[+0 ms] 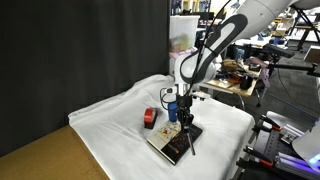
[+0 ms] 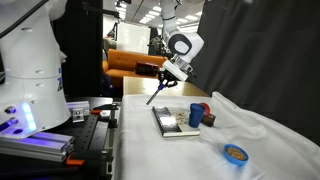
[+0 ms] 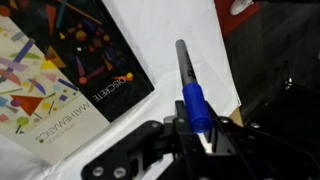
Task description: Remove the marker from the blue cup.
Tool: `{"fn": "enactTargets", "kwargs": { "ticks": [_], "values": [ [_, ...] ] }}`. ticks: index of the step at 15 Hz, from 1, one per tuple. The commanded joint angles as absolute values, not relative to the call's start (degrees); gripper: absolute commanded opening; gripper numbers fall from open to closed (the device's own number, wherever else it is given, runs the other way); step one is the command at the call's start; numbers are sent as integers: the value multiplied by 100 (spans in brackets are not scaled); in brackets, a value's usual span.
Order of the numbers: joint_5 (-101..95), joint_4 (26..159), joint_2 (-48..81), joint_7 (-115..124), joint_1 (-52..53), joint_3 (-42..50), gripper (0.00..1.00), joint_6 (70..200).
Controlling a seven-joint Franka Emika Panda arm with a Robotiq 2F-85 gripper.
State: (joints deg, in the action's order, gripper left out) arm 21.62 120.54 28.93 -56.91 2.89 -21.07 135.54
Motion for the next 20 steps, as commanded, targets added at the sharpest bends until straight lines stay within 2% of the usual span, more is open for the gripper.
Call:
{"fn": "enactTargets", "kwargs": {
  "ticks": [1, 6, 15, 16, 20],
  "values": [
    [1864, 11730, 3428, -5708, 373, -1938, 5, 13864],
    [1257, 11023, 4122, -5684, 305, -1894, 5, 14232],
    [1143, 10598, 4453, -5609, 299, -2056, 5, 14211],
    [1179, 10725, 4363, -5635, 252, -2100, 19, 14161],
    [1178, 10710, 4394, -5633, 251, -2106, 19, 14158]
  ]
}}
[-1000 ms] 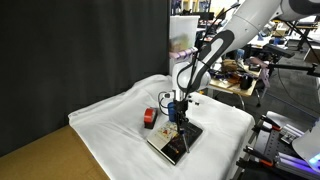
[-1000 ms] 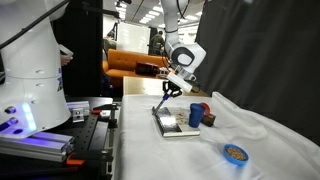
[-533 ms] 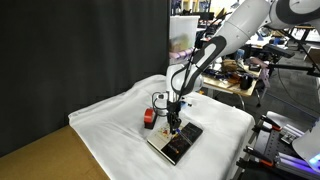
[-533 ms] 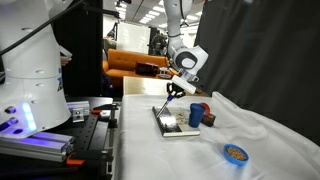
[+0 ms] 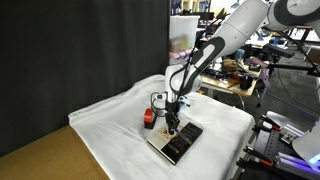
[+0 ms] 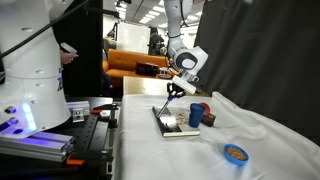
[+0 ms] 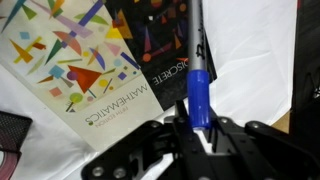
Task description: Remove the marker from the blue cup.
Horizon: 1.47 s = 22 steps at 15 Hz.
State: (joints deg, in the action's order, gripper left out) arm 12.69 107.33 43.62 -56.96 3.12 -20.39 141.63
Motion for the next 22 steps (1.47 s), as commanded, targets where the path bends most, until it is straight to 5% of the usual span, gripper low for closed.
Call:
{"fn": "enactTargets", "kwargs": {
  "ticks": [1, 7, 8, 10, 15, 16, 19, 22],
  "values": [
    [1178, 10710, 4394, -5633, 251, -2106, 19, 14158],
    [1178, 10710, 4395, -5633, 251, -2107, 19, 14158],
    [1178, 10710, 4395, -5633, 251, -2107, 44, 14158],
    [1191, 10663, 4438, -5669, 218, -2119, 51, 14129],
    [1147, 10582, 4501, -5633, 221, -2060, 86, 14112],
    [1177, 10683, 4446, -5632, 211, -2087, 69, 14157],
    [1177, 10671, 4447, -5633, 207, -2084, 86, 14157],
    [1176, 10670, 4448, -5633, 207, -2084, 86, 14157]
  ]
}}
